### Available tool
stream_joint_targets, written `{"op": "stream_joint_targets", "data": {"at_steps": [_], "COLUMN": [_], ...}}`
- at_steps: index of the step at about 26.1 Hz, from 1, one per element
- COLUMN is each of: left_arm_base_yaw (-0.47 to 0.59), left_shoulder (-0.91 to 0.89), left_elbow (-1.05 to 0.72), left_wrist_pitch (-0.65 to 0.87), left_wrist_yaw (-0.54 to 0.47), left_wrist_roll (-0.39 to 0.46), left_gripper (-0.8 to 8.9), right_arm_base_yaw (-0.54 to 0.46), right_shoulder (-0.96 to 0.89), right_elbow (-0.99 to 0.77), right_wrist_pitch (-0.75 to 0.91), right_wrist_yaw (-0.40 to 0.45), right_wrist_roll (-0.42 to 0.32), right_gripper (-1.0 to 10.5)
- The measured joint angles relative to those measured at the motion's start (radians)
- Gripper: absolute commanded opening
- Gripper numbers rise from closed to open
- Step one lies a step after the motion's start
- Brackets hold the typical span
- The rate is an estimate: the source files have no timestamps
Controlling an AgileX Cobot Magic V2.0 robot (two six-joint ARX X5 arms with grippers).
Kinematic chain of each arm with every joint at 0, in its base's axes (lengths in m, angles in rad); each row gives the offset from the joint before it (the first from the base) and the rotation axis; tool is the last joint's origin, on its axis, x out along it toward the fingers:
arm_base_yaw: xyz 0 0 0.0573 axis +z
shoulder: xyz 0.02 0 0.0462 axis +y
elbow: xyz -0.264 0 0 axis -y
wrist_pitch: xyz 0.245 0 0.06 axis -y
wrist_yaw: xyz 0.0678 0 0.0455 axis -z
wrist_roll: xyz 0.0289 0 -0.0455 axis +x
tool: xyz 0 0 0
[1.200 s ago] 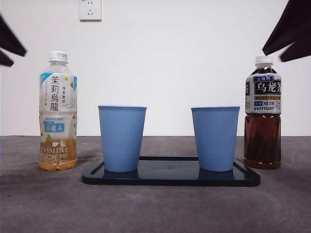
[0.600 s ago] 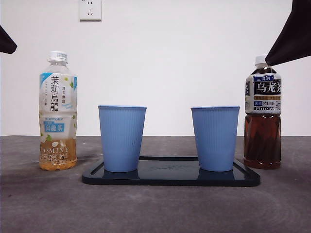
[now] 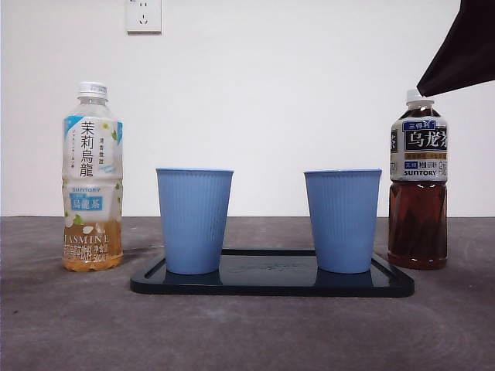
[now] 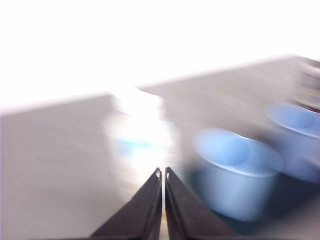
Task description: Pour the drink into the cup
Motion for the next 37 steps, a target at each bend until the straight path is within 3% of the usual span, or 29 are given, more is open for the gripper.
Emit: {"op": "stream_joint_targets", "data": {"at_steps": [5, 12, 37], "left_arm_base_yaw": [0.099, 0.106, 0.106], "left_shoulder": [-0.172, -0.311, -0.315], "left_elbow": [-0.230, -0.406, -0.414], "left_wrist_pitch": [0.071, 0.013, 0.024], "left_wrist_yaw": [-0.098, -0.106, -0.107], "left_wrist_roll": [0.030, 0.037, 0.040], "left_gripper": [0.08, 0.08, 0.08], "right_arm_base_yaw": [0.000, 0.000, -0.002], "right_shoulder": [0.000, 0.000, -0.032], "right_elbow": [0.000, 0.000, -0.003], "right_wrist_pitch": [0.002, 0.002, -0.003], "right_wrist_yaw": [0.000, 0.000, 0.010], "right_wrist_roll": [0.000, 0.000, -0.009], "right_gripper": [0.1, 0.1, 0.1]}}
